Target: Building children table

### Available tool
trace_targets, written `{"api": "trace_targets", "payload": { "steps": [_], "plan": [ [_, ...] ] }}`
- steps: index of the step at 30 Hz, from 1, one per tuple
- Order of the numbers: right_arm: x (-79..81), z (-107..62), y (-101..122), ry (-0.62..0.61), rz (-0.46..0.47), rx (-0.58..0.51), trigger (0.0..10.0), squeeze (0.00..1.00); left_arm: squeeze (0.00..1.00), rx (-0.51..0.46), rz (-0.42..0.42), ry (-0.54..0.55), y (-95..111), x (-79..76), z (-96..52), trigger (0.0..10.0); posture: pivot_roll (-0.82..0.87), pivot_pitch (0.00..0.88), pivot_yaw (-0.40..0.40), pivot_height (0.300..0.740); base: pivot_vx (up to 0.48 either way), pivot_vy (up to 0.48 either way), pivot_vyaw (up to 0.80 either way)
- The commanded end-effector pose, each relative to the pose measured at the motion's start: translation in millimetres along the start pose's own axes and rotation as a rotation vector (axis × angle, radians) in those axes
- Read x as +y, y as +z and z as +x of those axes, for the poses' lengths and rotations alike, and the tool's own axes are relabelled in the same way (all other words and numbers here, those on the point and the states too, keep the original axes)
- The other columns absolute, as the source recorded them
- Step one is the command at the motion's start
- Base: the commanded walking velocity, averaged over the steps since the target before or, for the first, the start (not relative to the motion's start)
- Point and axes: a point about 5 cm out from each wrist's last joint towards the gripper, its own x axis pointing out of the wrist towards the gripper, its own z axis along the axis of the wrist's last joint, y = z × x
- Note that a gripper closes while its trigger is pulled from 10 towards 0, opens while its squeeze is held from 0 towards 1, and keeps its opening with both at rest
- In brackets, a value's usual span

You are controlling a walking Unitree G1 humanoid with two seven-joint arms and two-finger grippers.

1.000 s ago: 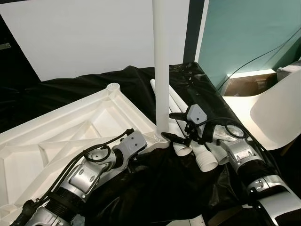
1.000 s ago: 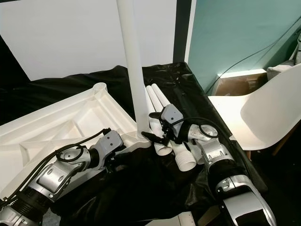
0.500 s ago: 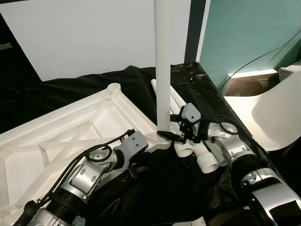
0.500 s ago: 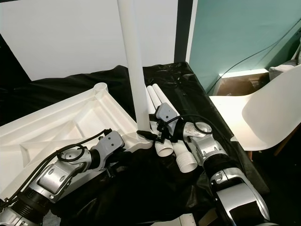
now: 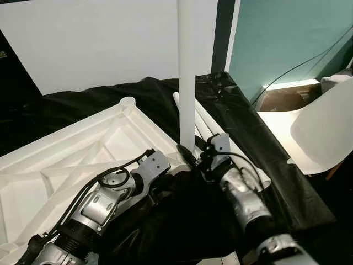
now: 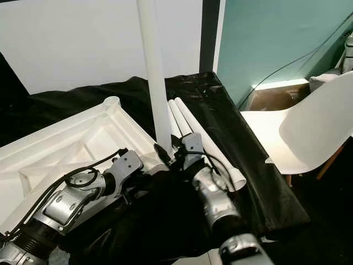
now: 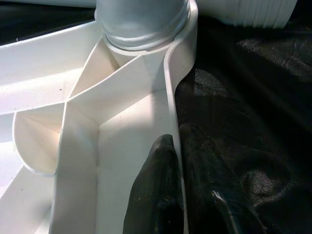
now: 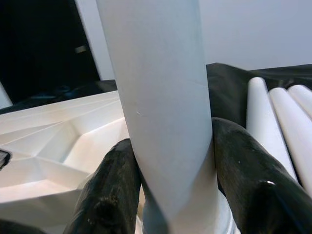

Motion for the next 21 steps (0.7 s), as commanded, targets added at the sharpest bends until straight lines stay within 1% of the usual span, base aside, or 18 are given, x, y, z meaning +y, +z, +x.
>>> {"api": "trace_targets", "payload": {
  "steps": [1,3,4,7,8,9,10,11,12,13,14,15,16,17,18,19,21],
  "plan": [
    [-4.0,16.9,28.8,-0.056,-0.009,-0.137,0.0,0.0,0.0,0.104,-0.049,-0.126,-24.5,-24.5,12.7,5.0,0.05,0.0,0.034,0.74,0.0,0.0,0.0],
    [-5.9,19.3,31.1,-0.059,-0.015,-0.142,0.0,0.0,0.0,0.105,-0.047,-0.129,-24.5,-24.6,12.5,5.1,0.05,0.0,0.034,0.74,0.0,0.0,0.0],
    [-6.8,21.1,31.9,-0.051,-0.018,-0.134,0.0,0.0,0.0,0.106,-0.046,-0.13,-24.5,-24.3,12.3,5.3,0.05,0.0,0.033,0.74,0.0,0.0,0.0],
    [-5.4,22.7,32.3,-0.026,-0.023,-0.117,0.0,0.0,0.0,0.105,-0.046,-0.128,-24.2,-23.8,12.1,5.3,0.06,0.0,0.03,0.74,0.0,0.0,0.0],
    [-2.6,23.2,30.8,0.006,-0.029,-0.096,10.0,0.44,0.0,0.105,-0.047,-0.126,-24.2,-23.5,11.8,5.5,0.06,0.0,0.029,0.74,0.0,0.0,0.0],
    [-2.6,23.2,30.8,0.006,-0.029,-0.096,10.0,0.44,0.0,0.105,-0.047,-0.126,-24.2,-23.5,11.8,5.5,0.06,0.0,0.029,0.74,0.0,0.0,0.0],
    [-0.7,23.4,29.9,0.044,-0.034,-0.082,10.0,0.44,0.0,0.105,-0.049,-0.124,-24.5,-23.4,11.5,5.5,0.06,0.0,0.028,0.74,0.0,0.0,0.0],
    [-0.7,23.4,29.9,0.044,-0.034,-0.082,10.0,0.44,0.0,0.105,-0.049,-0.124,-24.5,-23.4,11.5,5.5,0.06,0.0,0.028,0.74,0.0,0.0,0.0],
    [0.4,23.9,29.0,0.102,-0.039,-0.052,10.0,1.0,0.0,0.106,-0.05,-0.123,-25.3,-23.4,11.0,5.7,0.06,0.0,0.027,0.74,0.0,0.0,0.0],
    [-0.8,24.2,28.7,0.163,-0.053,-0.026,10.0,1.0,0.0,0.107,-0.052,-0.122,-26.3,-23.5,10.7,5.9,0.05,0.0,0.029,0.74,0.0,0.0,0.0],
    [-2.2,24.3,28.9,0.199,-0.061,-0.009,10.0,1.0,0.0,0.108,-0.053,-0.121,-26.9,-23.5,10.5,5.9,0.05,0.0,0.029,0.74,0.0,0.0,0.0],
    [-2.2,24.3,28.9,0.199,-0.061,-0.009,10.0,1.0,0.0,0.108,-0.053,-0.121,-26.9,-23.5,10.5,5.9,0.05,0.0,0.029,0.74,0.0,0.0,0.0],
    [-6.2,23.2,27.9,0.259,-0.086,0.025,10.0,0.0,0.0,0.11,-0.054,-0.121,-27.2,-23.4,10.6,6.0,0.05,0.0,0.029,0.74,0.0,0.0,0.0],
    [-9.2,22.2,27.3,0.295,-0.103,0.047,10.0,0.0,0.0,0.11,-0.054,-0.122,-27.2,-23.3,10.8,6.0,0.05,0.0,0.029,0.74,0.0,0.0,0.0],
    [-9.2,22.2,27.3,0.295,-0.103,0.047,10.0,0.0,0.0,0.11,-0.054,-0.122,-27.2,-23.3,10.8,6.0,0.05,0.0,0.029,0.74,0.0,0.0,0.0],
    [-13.5,20.3,25.5,0.345,-0.112,0.084,10.0,0.0,0.0,0.111,-0.054,-0.121,-27.1,-22.9,11.2,6.3,0.05,0.0,0.028,0.74,0.0,0.0,0.0],
    [-21.3,16.1,24.0,0.434,-0.118,0.137,10.0,0.0,0.0,0.11,-0.053,-0.12,-26.6,-22.3,11.8,6.4,0.05,0.0,0.028,0.74,0.0,0.0,0.0]
  ]
}}
